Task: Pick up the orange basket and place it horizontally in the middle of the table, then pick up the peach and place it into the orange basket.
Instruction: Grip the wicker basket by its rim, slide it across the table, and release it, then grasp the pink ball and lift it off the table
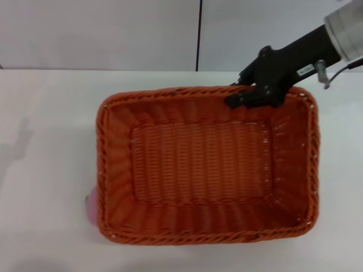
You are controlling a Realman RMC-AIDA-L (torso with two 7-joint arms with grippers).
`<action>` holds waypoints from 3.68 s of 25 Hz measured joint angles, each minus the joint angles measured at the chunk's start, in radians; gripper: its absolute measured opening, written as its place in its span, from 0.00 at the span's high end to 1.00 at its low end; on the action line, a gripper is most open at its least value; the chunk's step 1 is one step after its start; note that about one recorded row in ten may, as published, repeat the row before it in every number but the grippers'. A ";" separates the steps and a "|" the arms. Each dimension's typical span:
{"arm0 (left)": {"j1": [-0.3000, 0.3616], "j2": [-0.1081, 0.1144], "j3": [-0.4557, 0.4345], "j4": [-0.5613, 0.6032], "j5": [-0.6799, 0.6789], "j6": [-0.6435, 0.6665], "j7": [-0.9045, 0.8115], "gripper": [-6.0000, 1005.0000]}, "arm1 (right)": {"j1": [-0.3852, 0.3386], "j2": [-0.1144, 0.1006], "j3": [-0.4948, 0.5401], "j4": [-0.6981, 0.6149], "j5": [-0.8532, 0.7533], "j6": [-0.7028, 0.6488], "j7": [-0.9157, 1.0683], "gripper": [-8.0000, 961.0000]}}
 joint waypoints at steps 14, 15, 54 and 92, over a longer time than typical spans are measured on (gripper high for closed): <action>0.000 0.000 0.000 -0.001 0.000 0.001 0.000 0.21 | -0.016 0.015 0.000 -0.005 -0.006 0.031 -0.015 0.83; 0.000 0.000 0.000 -0.001 0.000 0.001 0.000 0.21 | -0.024 0.014 0.000 -0.017 -0.006 0.025 -0.015 0.83; 0.004 -0.001 0.006 -0.003 0.000 -0.007 -0.017 0.22 | -0.103 0.024 0.023 -0.166 0.029 0.080 -0.041 0.50; -0.087 0.179 0.077 0.143 0.818 0.130 -0.050 0.26 | -0.771 0.111 0.533 0.189 0.991 0.099 -0.586 0.47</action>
